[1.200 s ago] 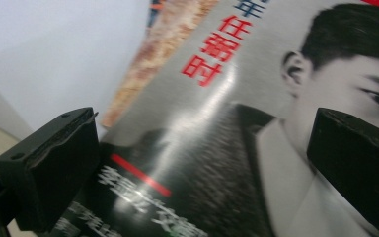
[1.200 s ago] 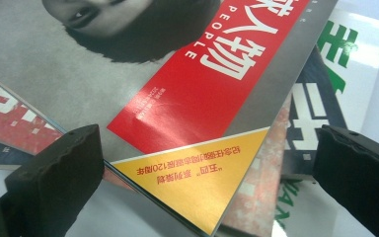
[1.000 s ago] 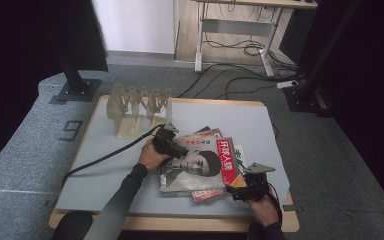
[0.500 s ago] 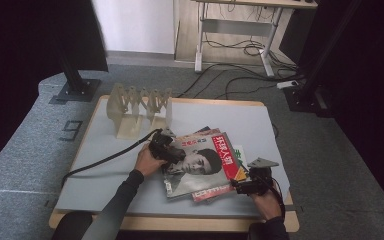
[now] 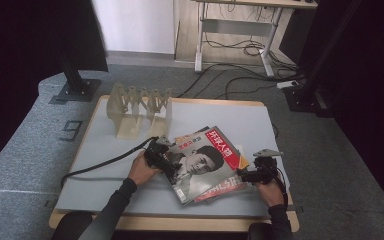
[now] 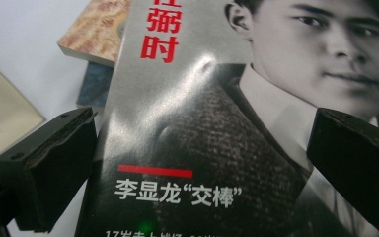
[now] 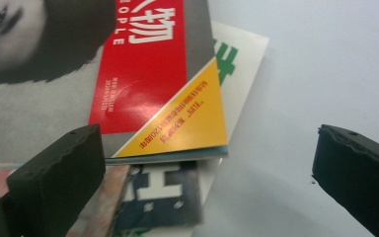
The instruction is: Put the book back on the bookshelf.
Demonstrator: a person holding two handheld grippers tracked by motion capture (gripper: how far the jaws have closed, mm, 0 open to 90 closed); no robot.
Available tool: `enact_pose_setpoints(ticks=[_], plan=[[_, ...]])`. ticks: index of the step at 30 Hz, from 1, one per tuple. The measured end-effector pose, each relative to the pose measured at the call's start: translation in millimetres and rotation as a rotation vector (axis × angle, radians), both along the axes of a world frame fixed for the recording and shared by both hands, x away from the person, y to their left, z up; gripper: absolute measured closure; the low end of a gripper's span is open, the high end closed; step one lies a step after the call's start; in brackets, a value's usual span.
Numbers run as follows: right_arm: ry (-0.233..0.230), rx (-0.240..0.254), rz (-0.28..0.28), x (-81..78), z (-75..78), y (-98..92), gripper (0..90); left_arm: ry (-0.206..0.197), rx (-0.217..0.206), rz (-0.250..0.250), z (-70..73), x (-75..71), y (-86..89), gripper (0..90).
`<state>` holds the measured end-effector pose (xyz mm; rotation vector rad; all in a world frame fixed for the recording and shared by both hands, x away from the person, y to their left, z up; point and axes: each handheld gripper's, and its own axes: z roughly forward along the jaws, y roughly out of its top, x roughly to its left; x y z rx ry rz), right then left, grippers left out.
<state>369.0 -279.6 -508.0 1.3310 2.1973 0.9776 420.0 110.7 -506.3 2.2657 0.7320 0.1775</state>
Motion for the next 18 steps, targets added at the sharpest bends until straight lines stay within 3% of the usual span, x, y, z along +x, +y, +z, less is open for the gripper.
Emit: enact_pose_setpoints(ticks=[7, 18], plan=[[0.002, -0.001, -0.019, 12.3, 0.5, -4.6, 0.0, 0.013, -0.006, -0.025, -1.1, -11.2, 2.8, 0.0], [0.016, -0.016, -0.067, 31.8, -0.7, -13.4, 0.9, 0.031, -0.060, -0.068, -6.4, -35.1, 0.1, 0.8]])
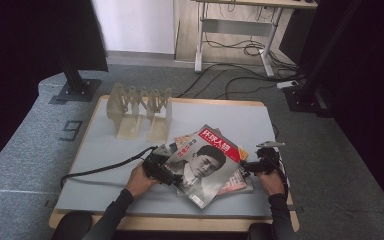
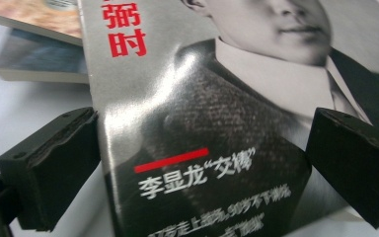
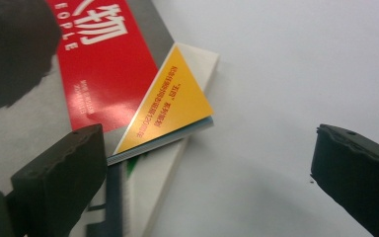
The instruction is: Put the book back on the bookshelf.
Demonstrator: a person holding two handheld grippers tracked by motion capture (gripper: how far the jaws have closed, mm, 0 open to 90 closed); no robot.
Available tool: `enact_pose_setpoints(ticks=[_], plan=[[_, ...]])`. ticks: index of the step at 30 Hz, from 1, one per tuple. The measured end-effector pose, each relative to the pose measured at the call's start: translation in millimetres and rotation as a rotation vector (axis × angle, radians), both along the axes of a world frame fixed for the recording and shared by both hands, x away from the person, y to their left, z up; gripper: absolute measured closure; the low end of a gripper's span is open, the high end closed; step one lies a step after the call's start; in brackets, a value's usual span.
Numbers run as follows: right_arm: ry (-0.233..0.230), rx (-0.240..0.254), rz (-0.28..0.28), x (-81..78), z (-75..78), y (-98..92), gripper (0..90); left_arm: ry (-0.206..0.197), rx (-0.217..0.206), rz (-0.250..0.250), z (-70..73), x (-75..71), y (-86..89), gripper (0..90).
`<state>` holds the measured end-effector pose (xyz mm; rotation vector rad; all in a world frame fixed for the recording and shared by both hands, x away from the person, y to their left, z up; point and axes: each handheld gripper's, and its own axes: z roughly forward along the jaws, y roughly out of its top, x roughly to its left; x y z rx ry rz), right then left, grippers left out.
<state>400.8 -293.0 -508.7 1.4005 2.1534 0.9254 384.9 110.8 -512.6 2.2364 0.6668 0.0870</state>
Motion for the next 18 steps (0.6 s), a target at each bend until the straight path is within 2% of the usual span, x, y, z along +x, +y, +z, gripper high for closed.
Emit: enact_pose_setpoints(ticks=[5, 8, 12, 16, 18], plan=[[0.007, 0.004, -0.010, 4.5, -2.0, -2.6, 1.2, 0.000, -0.006, -0.014, 0.4, -3.8, 1.5, 2.1], [-0.007, 0.017, -0.013, 1.6, 1.0, -3.7, 2.2, -0.014, 0.004, -0.020, 3.2, -5.1, 5.4, 3.5], [-0.014, 0.035, -0.001, -5.1, 4.8, -4.8, 2.1, -0.032, 0.020, -0.027, 6.2, -8.9, 13.4, 0.0], [-0.015, 0.048, 0.014, -12.9, 5.9, -3.0, 2.0, -0.049, 0.001, -0.026, 7.9, -14.5, 25.4, 3.8], [-0.017, 0.049, 0.026, -17.9, 6.2, -1.1, 1.9, -0.057, -0.002, -0.031, 8.4, -17.1, 30.7, 9.8]])
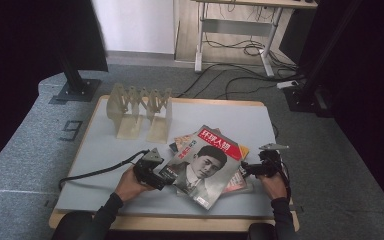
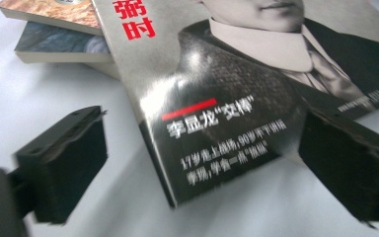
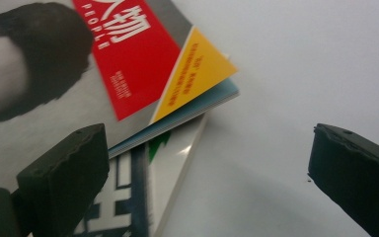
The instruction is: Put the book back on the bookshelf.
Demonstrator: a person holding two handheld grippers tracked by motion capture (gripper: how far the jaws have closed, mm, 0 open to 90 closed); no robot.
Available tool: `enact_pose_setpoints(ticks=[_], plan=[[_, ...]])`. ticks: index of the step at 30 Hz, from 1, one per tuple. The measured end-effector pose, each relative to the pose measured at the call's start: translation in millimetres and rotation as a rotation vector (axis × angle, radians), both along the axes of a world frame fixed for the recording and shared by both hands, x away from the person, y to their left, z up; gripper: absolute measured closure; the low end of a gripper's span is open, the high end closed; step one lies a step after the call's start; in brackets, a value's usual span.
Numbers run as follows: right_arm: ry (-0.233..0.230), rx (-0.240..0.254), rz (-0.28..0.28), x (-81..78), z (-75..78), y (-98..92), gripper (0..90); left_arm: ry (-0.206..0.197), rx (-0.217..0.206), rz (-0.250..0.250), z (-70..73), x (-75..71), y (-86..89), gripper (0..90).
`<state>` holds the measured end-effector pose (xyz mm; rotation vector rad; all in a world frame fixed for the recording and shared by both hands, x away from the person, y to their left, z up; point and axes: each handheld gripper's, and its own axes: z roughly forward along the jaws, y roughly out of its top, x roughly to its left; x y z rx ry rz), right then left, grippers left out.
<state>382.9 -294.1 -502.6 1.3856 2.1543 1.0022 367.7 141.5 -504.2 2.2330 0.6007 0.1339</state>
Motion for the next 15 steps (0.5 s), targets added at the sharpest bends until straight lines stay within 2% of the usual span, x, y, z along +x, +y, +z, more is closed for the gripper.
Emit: enact_pose_setpoints(ticks=[3, 6, 9, 15], plan=[[0.000, 0.001, 0.016, -6.8, 0.8, 2.3, 1.8, 0.008, -0.008, -0.012, -1.2, -2.9, 5.5, 15.4], [-0.001, 0.003, 0.026, -12.8, 1.7, 3.9, 1.8, 0.009, 0.008, -0.022, -4.4, -6.0, 8.9, 18.7], [0.002, 0.013, 0.036, -18.8, 2.4, 5.1, 1.4, -0.013, 0.039, -0.039, -6.7, -10.7, 9.5, 22.2], [0.011, 0.016, 0.054, -26.3, 3.1, 9.4, 0.0, -0.052, 0.047, -0.023, -5.7, -13.1, 11.1, 37.1]])
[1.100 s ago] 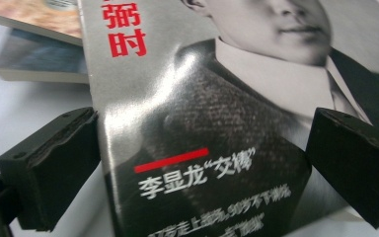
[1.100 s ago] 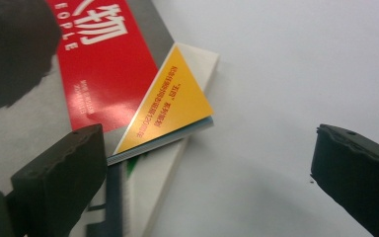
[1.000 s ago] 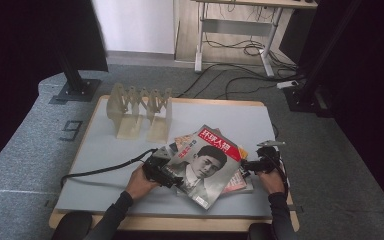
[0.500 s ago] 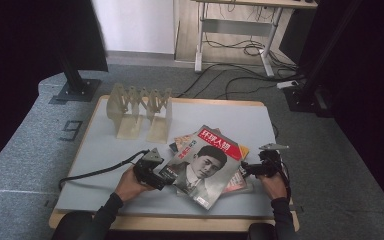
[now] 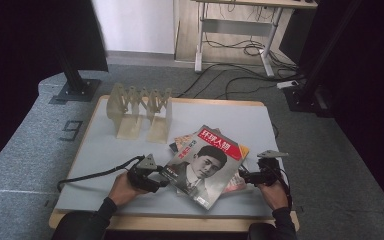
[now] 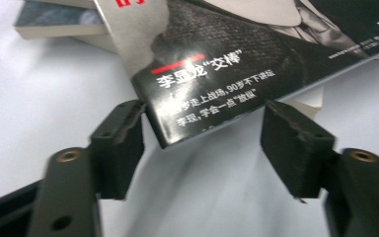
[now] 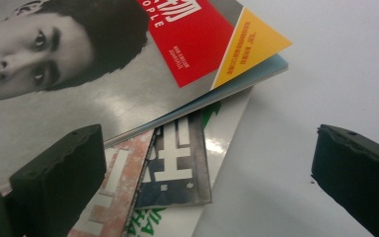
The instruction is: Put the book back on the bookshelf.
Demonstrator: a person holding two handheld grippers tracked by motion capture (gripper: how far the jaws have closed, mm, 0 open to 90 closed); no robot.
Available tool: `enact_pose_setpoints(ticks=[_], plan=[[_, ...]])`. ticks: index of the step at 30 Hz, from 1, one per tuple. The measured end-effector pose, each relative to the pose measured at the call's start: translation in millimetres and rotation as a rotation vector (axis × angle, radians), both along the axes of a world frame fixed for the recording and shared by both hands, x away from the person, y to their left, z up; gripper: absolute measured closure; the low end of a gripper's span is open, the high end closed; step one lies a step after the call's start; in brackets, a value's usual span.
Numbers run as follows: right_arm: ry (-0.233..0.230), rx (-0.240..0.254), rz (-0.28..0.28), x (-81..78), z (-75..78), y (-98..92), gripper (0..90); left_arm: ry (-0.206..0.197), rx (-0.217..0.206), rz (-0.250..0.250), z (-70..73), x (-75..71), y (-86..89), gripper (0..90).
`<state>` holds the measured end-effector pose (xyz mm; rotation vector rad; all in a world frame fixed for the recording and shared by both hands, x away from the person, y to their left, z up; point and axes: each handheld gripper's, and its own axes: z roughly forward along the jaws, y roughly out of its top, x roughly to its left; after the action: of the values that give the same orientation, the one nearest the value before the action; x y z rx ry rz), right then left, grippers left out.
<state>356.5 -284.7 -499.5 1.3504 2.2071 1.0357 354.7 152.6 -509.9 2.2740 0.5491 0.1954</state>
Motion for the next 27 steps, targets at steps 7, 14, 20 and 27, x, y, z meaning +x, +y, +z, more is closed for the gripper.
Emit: enact_pose_setpoints(ticks=[7, 14, 20, 27], plan=[[0.019, 0.009, -0.001, 0.1, -2.7, -0.3, 0.0, 0.025, -0.044, 0.010, -3.5, 3.1, 1.1, 43.2], [0.035, 0.018, -0.002, 4.7, -3.8, -0.6, 0.0, 0.055, -0.085, 0.010, -6.3, 7.0, -2.8, 44.4], [0.044, 0.032, -0.004, 14.6, -3.9, 2.5, 0.0, 0.059, -0.082, 0.008, -7.0, 9.2, -7.5, 43.6], [0.081, 0.049, -0.002, 28.6, -7.8, 6.6, 0.0, 0.070, -0.097, 0.008, -8.4, 12.0, -10.4, 43.5]])
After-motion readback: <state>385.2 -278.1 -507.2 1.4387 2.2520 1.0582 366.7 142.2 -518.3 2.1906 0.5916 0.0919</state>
